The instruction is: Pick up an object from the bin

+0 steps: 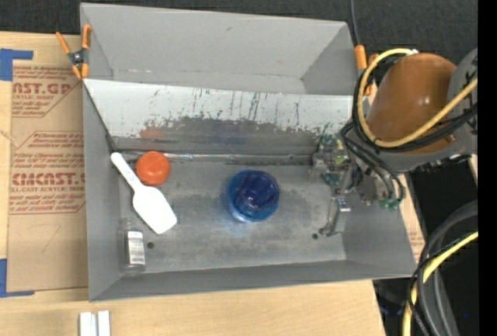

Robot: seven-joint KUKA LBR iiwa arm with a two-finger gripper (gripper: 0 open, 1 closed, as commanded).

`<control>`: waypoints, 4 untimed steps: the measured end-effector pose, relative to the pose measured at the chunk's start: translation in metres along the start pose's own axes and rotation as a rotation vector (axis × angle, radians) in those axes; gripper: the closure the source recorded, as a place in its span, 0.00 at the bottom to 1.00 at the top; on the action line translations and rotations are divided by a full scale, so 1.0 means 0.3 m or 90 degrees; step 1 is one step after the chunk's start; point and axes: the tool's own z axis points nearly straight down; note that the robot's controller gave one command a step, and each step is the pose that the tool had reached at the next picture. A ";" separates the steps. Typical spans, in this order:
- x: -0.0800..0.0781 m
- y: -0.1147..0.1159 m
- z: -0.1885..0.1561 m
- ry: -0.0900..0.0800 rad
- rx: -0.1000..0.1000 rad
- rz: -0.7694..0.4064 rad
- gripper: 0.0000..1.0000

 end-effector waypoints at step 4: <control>-0.176 0.587 0.389 -0.001 -0.002 -0.126 0.00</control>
Offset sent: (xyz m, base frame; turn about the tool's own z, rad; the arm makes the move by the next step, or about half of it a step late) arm 0.0154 0.0891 -0.0524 -0.0498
